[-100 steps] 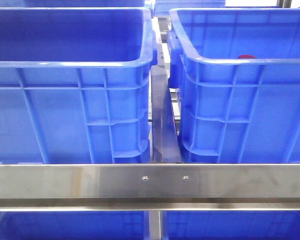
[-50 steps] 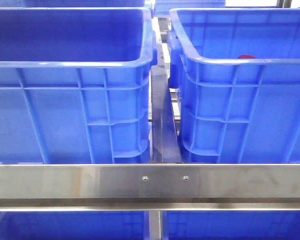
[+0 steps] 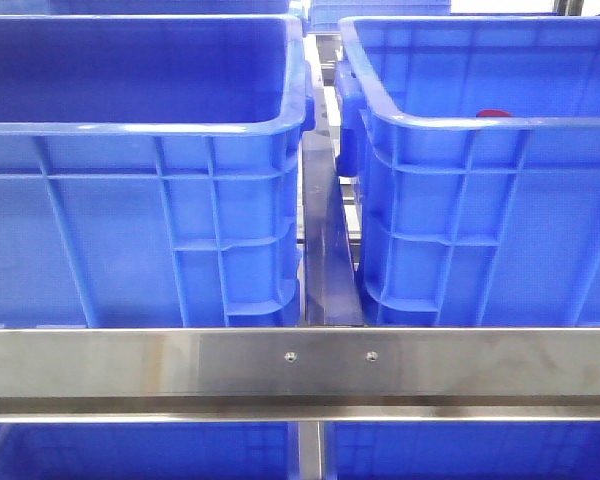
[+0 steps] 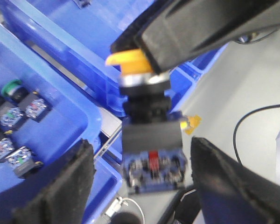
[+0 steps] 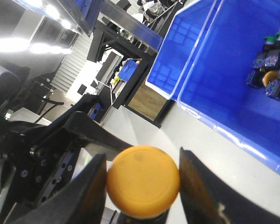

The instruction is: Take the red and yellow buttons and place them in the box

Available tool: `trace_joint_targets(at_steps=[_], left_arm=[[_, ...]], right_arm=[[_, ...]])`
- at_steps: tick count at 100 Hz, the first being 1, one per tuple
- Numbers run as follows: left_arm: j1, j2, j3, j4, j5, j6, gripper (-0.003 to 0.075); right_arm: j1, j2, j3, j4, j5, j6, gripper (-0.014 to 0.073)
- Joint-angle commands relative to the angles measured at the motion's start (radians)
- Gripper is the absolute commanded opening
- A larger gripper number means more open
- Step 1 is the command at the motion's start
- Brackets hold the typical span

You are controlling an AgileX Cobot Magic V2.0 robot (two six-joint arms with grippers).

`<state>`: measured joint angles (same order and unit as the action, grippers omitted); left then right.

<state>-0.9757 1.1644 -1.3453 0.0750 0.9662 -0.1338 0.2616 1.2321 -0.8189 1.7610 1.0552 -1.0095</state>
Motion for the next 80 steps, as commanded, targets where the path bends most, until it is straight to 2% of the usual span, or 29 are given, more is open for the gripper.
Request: trace_joint_targets(at_steps=[1, 13, 34, 48, 80], left_arm=[[-0.004, -0.039, -0.027, 0.018, -0.053, -0.020, 0.0434], [0.009, -0.064, -0.027, 0.082, -0.038, -0.073, 0.0434], [0.107, -0.123, -0.008, 0.246, -0.005, -0.177, 0.0433], [0.214, -0.192, 0.036, 0.249, -0.005, -0.179, 0.0433], [0.528, -0.387, 0.208, 0.249, -0.007, -0.219, 0.0433]], right_arm=[[0.000, -0.024, -0.047, 0.098, 0.029, -0.021, 0.0236], [0.000, -0.024, -0.073, 0.096, 0.002, -0.032, 0.0236], [0.000, -0.025, -0.088, 0.095, -0.049, -0.055, 0.0236], [0.000, -0.025, -0.088, 0.086, -0.064, -0.055, 0.0236], [0.000, -0.025, -0.088, 0.085, -0.064, -0.055, 0.0236]])
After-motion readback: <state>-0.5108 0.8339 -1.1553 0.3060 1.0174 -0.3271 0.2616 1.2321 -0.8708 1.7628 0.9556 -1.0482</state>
